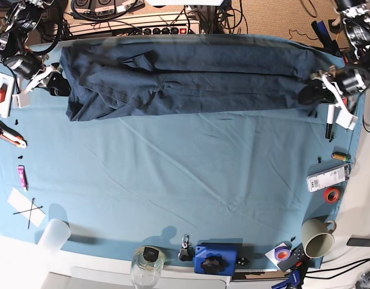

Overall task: Fold the T-shirt properly
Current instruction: 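Grasp the strip end with the left gripper and fold it toward the right gripper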

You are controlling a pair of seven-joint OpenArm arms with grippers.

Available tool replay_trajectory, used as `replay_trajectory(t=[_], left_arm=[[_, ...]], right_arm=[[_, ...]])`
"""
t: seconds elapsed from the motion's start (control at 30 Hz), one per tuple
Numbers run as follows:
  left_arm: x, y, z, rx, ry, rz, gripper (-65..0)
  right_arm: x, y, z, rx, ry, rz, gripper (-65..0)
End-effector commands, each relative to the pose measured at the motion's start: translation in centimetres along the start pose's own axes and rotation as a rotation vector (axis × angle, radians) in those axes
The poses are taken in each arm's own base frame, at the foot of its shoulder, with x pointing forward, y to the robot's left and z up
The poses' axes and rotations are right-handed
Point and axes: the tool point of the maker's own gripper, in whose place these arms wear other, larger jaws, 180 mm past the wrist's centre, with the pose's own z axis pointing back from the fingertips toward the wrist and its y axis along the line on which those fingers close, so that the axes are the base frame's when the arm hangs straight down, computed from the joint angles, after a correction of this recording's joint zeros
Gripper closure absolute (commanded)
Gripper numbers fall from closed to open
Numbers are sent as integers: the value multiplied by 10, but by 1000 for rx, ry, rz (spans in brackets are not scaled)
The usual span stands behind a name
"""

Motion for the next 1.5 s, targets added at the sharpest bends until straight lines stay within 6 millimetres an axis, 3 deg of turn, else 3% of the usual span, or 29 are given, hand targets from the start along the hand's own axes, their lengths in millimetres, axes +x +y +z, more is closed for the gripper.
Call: replay_trajectory(t=[0.0,0.33,0.53,0.93,1.2,1.33,1.37,1.47], left_arm=[[12,-9,3,-21,-44,-29,0],[25,-61,-10,-81,-137,-134,0],[-6,-102,-50,-193,-6,-144,0],[-18,-182,-118,-280,47,-205,0],[-19,-199,-149,-154,80,-282,0],[-35,-214,-155,-203,131,-333,0],[-38,-220,-156,-223,140,-353,-13],[-44,-233,-158,-258,157,-381,-246]], right_arm=[[19,1,6,3,-53,30,-162],[25,1,4,2,-65,37,-162],[25,1,4,1,-64,38,-162],[24,-2,4,-16,-58,41,-162],[23,-2,4,-16,-57,41,-162],[24,-2,4,-16,-59,41,-162],[24,-2,4,-16,-59,41,-162],[25,-2,4,-16,-64,41,-162]])
